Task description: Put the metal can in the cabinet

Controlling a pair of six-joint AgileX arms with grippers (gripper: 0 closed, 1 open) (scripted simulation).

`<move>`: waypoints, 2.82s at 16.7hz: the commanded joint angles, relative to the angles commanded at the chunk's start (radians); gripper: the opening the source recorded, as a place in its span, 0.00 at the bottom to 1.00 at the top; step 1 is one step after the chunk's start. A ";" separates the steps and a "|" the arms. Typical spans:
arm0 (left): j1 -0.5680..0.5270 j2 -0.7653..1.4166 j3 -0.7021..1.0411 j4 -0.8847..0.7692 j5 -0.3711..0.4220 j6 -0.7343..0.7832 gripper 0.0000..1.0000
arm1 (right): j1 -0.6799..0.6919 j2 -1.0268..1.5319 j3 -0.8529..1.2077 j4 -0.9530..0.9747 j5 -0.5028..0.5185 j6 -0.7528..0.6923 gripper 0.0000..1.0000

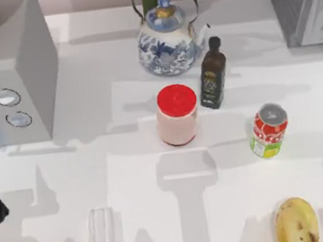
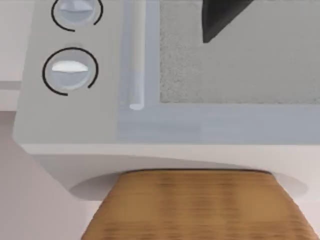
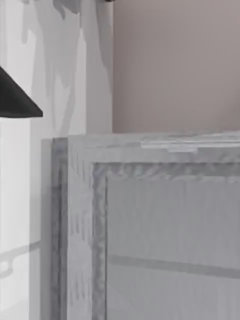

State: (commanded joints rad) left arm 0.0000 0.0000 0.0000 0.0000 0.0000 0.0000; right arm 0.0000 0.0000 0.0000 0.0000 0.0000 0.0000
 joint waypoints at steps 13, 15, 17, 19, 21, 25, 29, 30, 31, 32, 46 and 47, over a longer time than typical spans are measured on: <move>0.000 0.000 0.000 0.000 0.000 0.000 1.00 | 0.345 0.651 0.081 0.396 0.283 0.079 1.00; 0.000 0.000 0.000 0.000 0.000 0.000 1.00 | 0.438 0.854 0.114 0.515 0.367 0.111 1.00; 0.000 0.000 0.000 0.000 0.000 0.000 1.00 | 0.527 1.060 0.150 0.638 0.453 0.148 1.00; 0.000 0.000 0.000 0.000 0.000 0.000 1.00 | 0.610 1.260 0.184 0.757 0.538 0.187 1.00; 0.000 0.000 0.000 0.000 0.000 0.000 1.00 | 0.685 1.448 0.216 0.869 0.619 0.227 1.00; 0.000 0.000 0.000 0.000 0.000 0.000 1.00 | 0.800 1.743 0.263 1.052 0.754 0.302 1.00; 0.000 0.000 0.000 0.000 0.000 0.000 1.00 | 0.853 1.882 0.282 1.146 0.827 0.347 1.00; 0.000 0.000 0.000 0.000 0.000 0.000 1.00 | 0.856 1.890 0.283 1.152 0.831 0.350 1.00; 0.000 0.000 0.000 0.000 0.000 0.000 1.00 | 0.856 1.890 0.283 1.152 0.831 0.350 1.00; 0.000 0.000 0.000 0.000 0.000 0.000 1.00 | 0.856 1.890 0.283 1.152 0.831 0.350 1.00; 0.000 0.000 0.000 0.000 0.000 0.000 1.00 | 0.680 2.070 0.449 1.234 0.672 0.252 1.00; 0.000 0.000 0.000 0.000 0.000 0.000 1.00 | 0.683 2.077 0.447 1.243 0.676 0.254 1.00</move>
State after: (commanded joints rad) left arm 0.0000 0.0000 0.0000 0.0000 0.0000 0.0000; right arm 0.6830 2.0773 0.4470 1.2427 0.6756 0.2541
